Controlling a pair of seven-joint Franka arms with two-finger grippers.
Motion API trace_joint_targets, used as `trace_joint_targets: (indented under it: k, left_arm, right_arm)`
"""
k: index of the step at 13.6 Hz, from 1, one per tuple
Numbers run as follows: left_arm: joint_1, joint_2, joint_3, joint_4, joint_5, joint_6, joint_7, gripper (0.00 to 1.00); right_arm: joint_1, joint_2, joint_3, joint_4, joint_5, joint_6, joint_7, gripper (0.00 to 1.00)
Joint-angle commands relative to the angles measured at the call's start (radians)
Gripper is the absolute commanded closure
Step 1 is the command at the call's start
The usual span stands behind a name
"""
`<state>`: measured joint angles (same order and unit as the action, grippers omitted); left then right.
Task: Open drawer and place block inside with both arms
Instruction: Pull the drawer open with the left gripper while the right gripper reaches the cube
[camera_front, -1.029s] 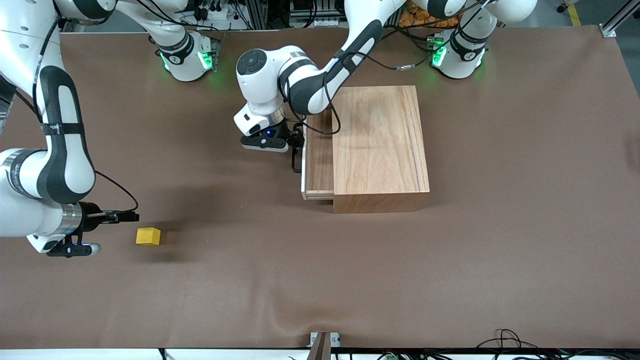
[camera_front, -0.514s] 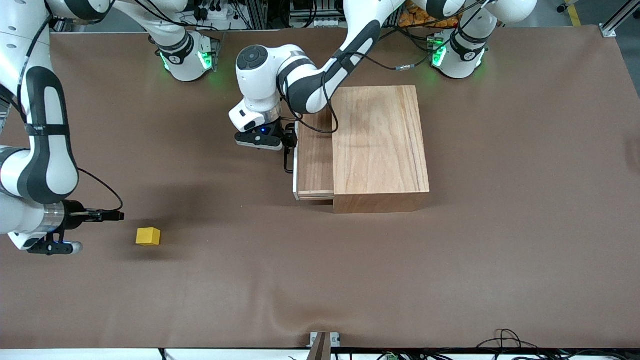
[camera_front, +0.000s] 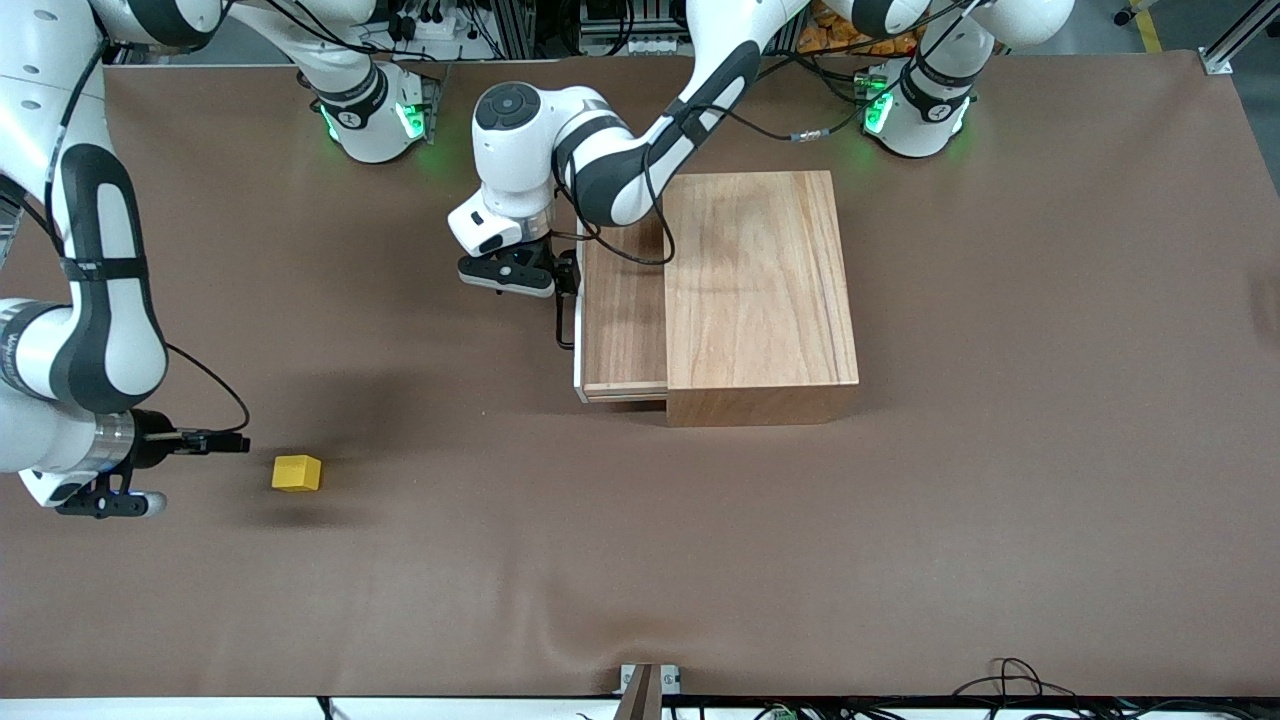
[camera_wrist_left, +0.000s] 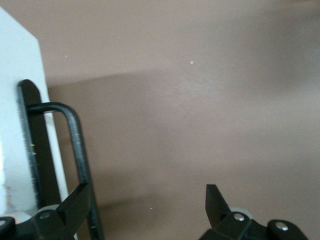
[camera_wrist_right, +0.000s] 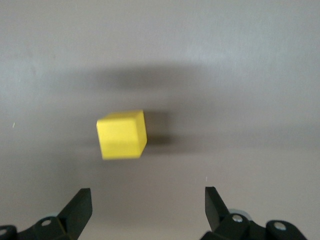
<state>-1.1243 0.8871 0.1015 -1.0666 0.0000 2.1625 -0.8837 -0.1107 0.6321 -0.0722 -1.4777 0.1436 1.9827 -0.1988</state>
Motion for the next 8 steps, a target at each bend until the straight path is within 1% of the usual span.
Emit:
trace_joint_targets:
  k: [1,2,3,5,7,8]
  left_arm:
    - [0.0,0.016,-0.019,0.02,-0.026,0.045,0.022,0.0]
    - [0.0,0.016,-0.022,0.02,-0.026,0.057,0.022,0.0]
    - [0.0,0.015,-0.023,0.02,-0.028,0.059,0.022,0.0]
    - [0.001,-0.002,-0.025,0.02,-0.054,0.045,0.02,0.0]
    - [0.006,-0.04,-0.023,0.02,-0.063,-0.001,0.02,0.0]
    - [0.015,-0.071,-0.023,0.02,-0.064,-0.042,0.02,0.0]
  right_arm:
    - [0.0,0.067,0.009,0.013,0.039,0.057,0.031,0.0]
    - [0.008,0.08,0.011,0.022,0.088,0.057,0.063,0.0]
    - [0.026,0.098,0.011,0.031,0.112,0.057,0.094,0.0]
    - [0.052,0.11,0.011,0.036,0.11,0.057,0.11,0.0]
    - [0.071,0.115,0.009,0.034,0.059,0.073,0.094,0.0]
    - [0.075,0.116,0.009,0.033,0.012,0.1,0.094,0.0]
